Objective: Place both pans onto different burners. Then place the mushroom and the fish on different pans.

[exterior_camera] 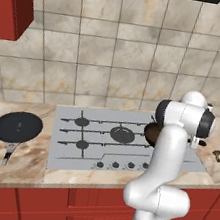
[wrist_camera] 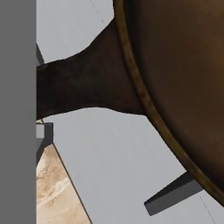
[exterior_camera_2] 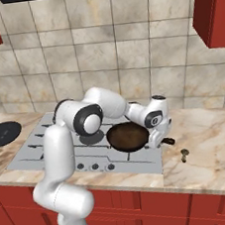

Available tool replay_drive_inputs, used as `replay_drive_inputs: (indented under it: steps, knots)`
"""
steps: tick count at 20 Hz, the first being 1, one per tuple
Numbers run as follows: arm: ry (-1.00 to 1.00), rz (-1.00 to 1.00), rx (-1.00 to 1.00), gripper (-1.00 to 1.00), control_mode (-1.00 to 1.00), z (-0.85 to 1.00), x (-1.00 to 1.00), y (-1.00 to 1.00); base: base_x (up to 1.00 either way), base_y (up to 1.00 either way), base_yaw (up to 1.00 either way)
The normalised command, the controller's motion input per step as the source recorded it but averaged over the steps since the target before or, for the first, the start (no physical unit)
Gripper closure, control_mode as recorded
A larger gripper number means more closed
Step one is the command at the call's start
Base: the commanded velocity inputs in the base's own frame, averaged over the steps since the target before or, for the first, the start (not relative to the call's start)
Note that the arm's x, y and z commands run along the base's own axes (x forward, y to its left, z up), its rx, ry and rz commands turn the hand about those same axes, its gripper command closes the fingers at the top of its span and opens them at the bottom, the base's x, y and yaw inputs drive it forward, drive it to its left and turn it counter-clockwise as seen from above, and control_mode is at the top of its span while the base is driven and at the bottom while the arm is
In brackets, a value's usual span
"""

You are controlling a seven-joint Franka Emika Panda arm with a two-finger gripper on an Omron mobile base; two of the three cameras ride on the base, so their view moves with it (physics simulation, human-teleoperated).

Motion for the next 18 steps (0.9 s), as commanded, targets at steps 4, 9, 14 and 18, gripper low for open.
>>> replay_drive_inputs:
  steps: [4,9,14,18]
  knots:
    - [0.05,0.01,0.0,1.0,-1.0,-0.06,0.0,0.0,0.0,0.0,0.0]
    - [0.0,0.0,0.0,-1.0,-1.0,0.0,0.0,0.0,0.0,0.0,0.0]
    - [0.0,0.0,0.0,-1.0,-1.0,0.0,0.0,0.0,0.0,0.0,0.0]
    - [0.0,0.0,0.0,-1.0,-1.0,0.0,0.0,0.0,0.0,0.0,0.0]
